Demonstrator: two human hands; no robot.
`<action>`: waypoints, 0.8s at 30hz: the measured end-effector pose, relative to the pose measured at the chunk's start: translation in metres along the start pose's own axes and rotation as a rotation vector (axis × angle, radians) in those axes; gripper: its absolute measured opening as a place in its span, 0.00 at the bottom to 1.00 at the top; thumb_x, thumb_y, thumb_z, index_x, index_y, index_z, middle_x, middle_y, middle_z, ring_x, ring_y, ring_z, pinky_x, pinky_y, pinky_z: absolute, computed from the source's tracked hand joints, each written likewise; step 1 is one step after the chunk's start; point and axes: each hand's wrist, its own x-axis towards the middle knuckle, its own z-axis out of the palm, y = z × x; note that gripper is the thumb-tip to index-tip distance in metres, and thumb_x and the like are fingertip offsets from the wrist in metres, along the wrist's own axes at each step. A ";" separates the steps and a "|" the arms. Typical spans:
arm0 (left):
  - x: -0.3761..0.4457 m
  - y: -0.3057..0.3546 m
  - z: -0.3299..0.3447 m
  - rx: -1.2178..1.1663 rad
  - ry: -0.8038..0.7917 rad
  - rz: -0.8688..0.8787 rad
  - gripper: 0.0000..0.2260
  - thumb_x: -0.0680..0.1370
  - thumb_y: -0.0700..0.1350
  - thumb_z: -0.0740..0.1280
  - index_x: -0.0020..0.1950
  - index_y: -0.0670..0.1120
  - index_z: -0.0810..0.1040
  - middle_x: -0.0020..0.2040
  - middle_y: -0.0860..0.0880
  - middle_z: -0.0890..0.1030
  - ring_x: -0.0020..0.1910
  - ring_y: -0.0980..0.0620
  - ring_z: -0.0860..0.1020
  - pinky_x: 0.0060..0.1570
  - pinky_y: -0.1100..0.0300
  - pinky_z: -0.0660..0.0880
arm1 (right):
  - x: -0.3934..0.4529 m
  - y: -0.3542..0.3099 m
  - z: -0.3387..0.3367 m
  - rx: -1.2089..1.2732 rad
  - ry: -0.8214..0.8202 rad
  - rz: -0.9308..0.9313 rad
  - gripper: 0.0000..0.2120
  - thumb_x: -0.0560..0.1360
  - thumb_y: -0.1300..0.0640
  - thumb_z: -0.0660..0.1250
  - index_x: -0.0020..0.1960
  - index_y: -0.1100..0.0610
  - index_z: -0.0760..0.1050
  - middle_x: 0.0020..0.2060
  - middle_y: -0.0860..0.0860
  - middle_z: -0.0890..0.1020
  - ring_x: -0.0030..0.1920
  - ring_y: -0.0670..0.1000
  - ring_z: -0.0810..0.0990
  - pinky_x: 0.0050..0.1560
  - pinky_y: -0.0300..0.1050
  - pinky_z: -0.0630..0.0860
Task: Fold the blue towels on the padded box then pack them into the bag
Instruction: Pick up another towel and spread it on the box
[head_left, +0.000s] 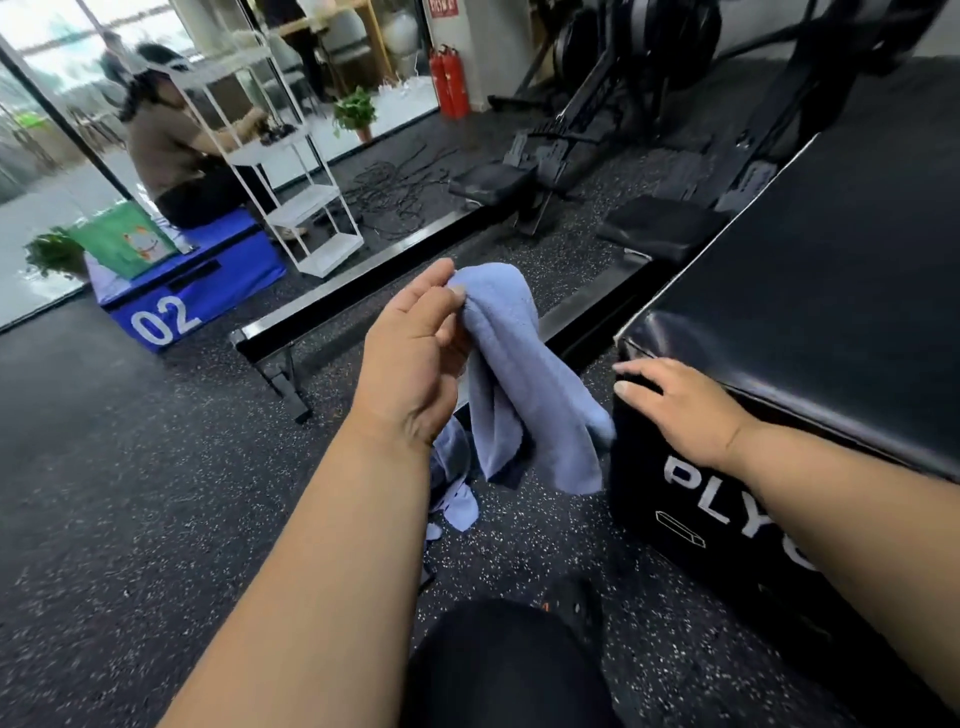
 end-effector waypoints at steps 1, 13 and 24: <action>-0.014 -0.001 0.010 0.001 -0.046 -0.031 0.10 0.81 0.36 0.68 0.61 0.45 0.82 0.52 0.42 0.72 0.51 0.47 0.71 0.50 0.61 0.73 | -0.020 -0.005 -0.005 0.116 -0.038 0.075 0.21 0.78 0.31 0.64 0.59 0.44 0.83 0.60 0.45 0.83 0.64 0.51 0.80 0.69 0.49 0.72; -0.160 -0.016 0.093 0.075 -0.208 -0.132 0.13 0.81 0.34 0.67 0.64 0.45 0.81 0.51 0.45 0.87 0.49 0.51 0.84 0.54 0.59 0.80 | -0.245 -0.052 -0.054 1.338 -0.063 0.295 0.21 0.85 0.52 0.60 0.73 0.60 0.75 0.65 0.61 0.82 0.68 0.61 0.81 0.72 0.63 0.72; -0.230 0.010 0.123 -0.047 -0.261 -0.223 0.15 0.81 0.37 0.67 0.67 0.44 0.78 0.54 0.46 0.82 0.53 0.50 0.83 0.59 0.59 0.77 | -0.329 -0.079 -0.191 1.435 0.278 0.000 0.25 0.87 0.51 0.58 0.76 0.69 0.67 0.71 0.69 0.75 0.71 0.64 0.77 0.76 0.60 0.70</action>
